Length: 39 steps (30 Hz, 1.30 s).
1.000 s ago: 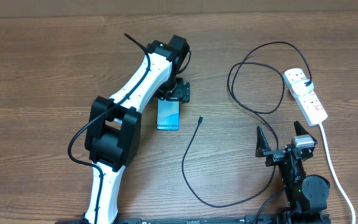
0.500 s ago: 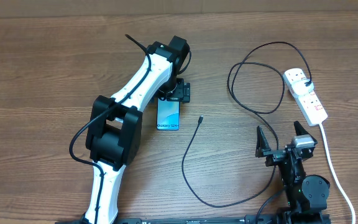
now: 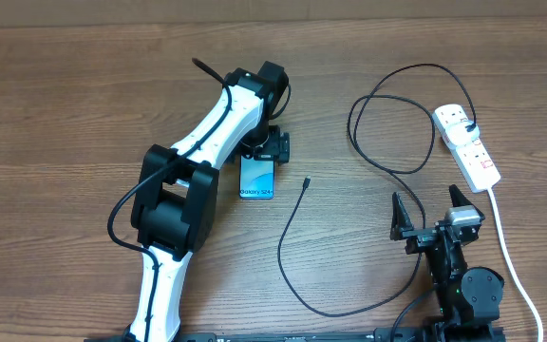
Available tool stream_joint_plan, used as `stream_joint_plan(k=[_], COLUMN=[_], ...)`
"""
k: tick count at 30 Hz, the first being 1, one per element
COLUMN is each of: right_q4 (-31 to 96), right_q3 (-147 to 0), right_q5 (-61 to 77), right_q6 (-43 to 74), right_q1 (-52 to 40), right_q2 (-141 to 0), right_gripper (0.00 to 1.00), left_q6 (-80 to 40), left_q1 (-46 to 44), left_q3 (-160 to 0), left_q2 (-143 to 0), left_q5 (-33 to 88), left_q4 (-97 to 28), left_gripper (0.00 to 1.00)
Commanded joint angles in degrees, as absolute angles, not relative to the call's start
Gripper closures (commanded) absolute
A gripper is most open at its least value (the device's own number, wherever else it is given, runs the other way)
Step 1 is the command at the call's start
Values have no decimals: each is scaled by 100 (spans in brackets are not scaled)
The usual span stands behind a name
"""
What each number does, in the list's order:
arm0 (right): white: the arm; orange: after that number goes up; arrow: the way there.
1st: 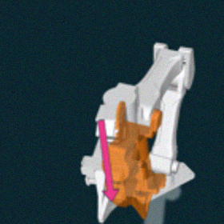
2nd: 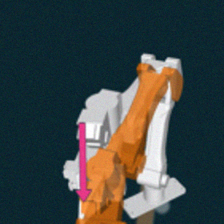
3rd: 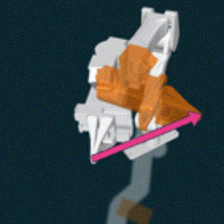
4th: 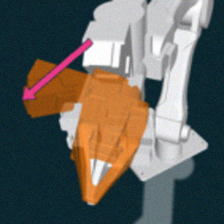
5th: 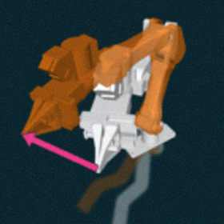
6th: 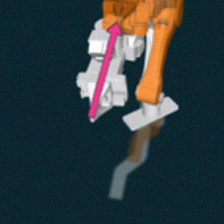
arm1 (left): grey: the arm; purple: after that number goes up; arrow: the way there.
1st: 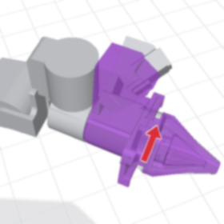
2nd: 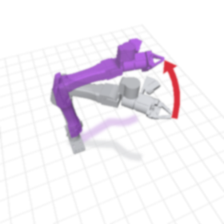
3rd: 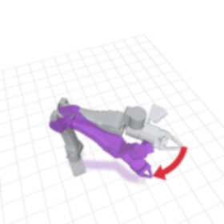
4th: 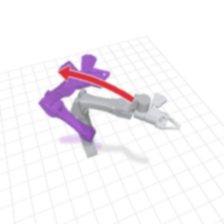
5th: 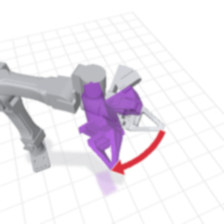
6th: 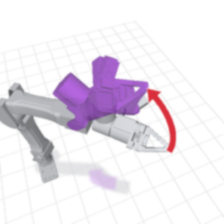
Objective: Plug charger to phone and switch on socket
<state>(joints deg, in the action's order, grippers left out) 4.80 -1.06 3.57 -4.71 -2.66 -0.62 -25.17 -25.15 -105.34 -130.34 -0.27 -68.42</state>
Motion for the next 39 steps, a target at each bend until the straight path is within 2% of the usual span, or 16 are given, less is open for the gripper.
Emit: stream_joint_plan(k=[1,39], right_q4=[462,462], right_q3=[-47,-47], right_q5=[307,309], right_q6=[-451,-451], right_q1=[-279,-279], right_q2=[-16,-16], right_gripper=[0,0], left_q6=[-2596,-2576], left_q1=[-2541,-2554], left_q3=[-10374,-9959], left_q2=[-13089,-13096], left_q5=[1,-255], left_q4=[-6733,-6243], left_gripper=[0,1])
